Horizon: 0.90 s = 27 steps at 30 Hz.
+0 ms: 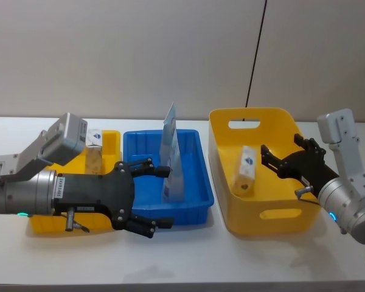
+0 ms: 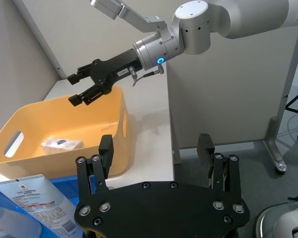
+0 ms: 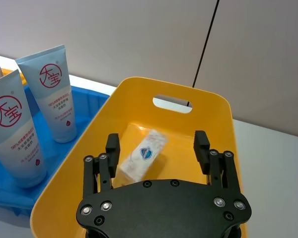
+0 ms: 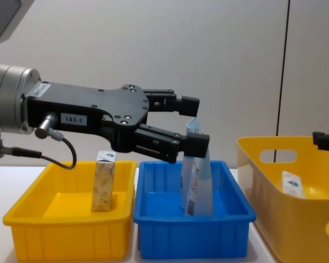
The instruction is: Bimanual collaborative sorting of washing and personal care products
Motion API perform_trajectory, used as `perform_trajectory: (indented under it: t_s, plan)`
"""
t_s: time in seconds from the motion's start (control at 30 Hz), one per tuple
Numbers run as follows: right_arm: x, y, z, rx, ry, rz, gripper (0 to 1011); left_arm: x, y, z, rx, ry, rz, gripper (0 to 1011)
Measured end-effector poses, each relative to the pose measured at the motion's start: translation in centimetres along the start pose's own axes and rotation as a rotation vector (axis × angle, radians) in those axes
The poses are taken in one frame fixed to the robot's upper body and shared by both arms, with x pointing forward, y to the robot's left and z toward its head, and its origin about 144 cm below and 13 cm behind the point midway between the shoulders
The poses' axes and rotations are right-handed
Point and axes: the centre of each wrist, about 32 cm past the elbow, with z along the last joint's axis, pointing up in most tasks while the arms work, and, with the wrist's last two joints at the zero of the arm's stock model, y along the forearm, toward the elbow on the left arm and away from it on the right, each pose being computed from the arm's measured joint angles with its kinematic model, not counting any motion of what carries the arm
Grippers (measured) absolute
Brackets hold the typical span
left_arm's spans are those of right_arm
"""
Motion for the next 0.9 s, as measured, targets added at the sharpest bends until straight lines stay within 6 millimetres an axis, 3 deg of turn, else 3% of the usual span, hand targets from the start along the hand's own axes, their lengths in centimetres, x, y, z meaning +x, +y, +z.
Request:
perform_trajectory:
  t_s: [0.17,0.9]
  plan:
    - [0.0,0.0,0.0,-0.001,-0.001,-0.002,1002,-0.2,0.0,-0.1,-0.005,0.005,0.006,1002]
    - [0.0,0.0,-0.1,-0.003,-0.001,-0.005,1003,-3.8,0.6,-0.7,-0.021,0.121,0.196,1002]
